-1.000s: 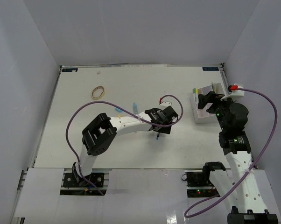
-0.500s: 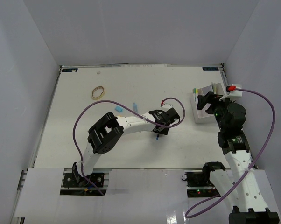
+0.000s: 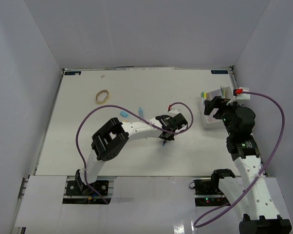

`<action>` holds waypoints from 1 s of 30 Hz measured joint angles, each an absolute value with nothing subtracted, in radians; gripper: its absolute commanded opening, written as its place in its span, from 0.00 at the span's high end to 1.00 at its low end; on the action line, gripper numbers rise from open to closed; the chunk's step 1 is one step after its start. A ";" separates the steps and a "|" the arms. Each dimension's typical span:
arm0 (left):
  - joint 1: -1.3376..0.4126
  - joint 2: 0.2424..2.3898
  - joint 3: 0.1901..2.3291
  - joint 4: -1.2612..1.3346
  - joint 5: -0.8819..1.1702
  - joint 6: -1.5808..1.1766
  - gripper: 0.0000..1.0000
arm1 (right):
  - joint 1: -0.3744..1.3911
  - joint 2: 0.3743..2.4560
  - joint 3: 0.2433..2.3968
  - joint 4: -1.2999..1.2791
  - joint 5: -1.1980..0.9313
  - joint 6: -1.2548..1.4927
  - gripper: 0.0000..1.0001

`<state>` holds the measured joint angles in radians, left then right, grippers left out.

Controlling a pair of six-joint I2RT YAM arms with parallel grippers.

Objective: Sort the stationery into containers
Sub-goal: Pick up the pen from the center of the board.

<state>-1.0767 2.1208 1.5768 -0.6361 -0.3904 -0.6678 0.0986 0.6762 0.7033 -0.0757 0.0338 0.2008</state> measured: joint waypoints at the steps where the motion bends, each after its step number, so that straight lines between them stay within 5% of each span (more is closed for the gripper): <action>1: -1.077 2.119 1.575 -0.636 -0.392 -0.666 1.00 | 0.099 0.676 0.703 -0.076 0.026 0.199 0.10; 14: -1.039 1.694 1.259 -0.550 -0.472 -0.507 1.00 | 0.183 0.887 0.809 -0.166 -0.168 0.109 0.05; 30: -0.698 1.074 0.889 -0.482 -0.475 -0.339 1.00 | 0.720 1.525 1.160 -0.416 -0.009 0.045 0.01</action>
